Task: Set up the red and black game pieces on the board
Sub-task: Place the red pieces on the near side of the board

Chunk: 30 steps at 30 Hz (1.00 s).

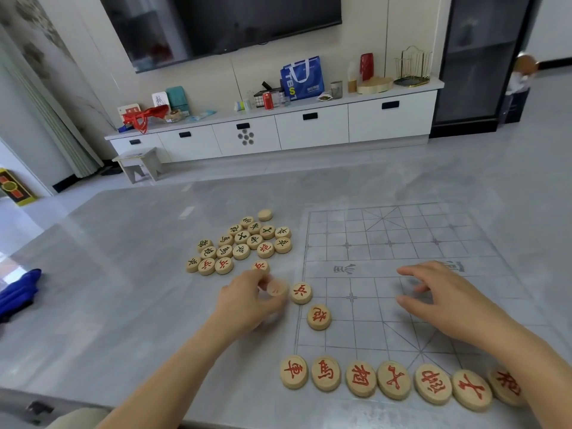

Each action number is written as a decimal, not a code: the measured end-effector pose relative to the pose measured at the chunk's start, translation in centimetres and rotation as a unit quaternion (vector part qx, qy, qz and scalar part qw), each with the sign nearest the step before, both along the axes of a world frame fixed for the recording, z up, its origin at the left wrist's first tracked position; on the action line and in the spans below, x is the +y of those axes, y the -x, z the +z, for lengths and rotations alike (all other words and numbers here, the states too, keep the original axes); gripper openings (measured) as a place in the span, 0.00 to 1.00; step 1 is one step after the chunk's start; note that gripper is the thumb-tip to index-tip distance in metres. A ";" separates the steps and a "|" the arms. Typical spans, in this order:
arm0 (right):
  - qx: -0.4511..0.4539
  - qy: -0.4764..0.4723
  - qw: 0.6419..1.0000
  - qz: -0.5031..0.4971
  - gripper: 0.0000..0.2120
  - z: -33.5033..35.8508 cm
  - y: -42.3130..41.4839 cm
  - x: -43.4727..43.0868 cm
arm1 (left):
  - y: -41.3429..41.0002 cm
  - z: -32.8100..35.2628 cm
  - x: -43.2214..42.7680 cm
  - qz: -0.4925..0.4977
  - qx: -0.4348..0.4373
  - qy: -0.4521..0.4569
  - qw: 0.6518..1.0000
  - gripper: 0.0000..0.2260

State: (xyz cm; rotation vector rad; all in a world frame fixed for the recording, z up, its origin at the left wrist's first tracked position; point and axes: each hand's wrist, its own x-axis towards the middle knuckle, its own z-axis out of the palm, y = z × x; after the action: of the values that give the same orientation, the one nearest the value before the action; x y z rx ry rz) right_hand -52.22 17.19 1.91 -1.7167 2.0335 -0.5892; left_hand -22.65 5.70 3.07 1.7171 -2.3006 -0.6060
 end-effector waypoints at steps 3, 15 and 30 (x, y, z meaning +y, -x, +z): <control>-0.002 -0.003 1.000 0.000 0.25 0.1 0.0 0.0 | 2.5 1.1 0.4 -0.049 0.044 0.042 0.997 0.15; 0.005 0.004 1.000 -0.005 0.27 0.3 0.1 0.1 | 9.8 -1.1 0.5 -0.162 -0.084 0.032 0.983 0.20; 0.004 0.002 1.000 -0.005 0.26 0.1 0.2 0.2 | -0.5 -1.5 -4.2 0.104 0.129 0.089 0.982 0.17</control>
State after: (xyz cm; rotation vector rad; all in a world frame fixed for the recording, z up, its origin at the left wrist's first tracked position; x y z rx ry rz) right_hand -52.41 17.44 2.03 -1.7148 2.0478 -0.5918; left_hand -22.18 1.46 1.58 1.6579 -1.9100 -0.5299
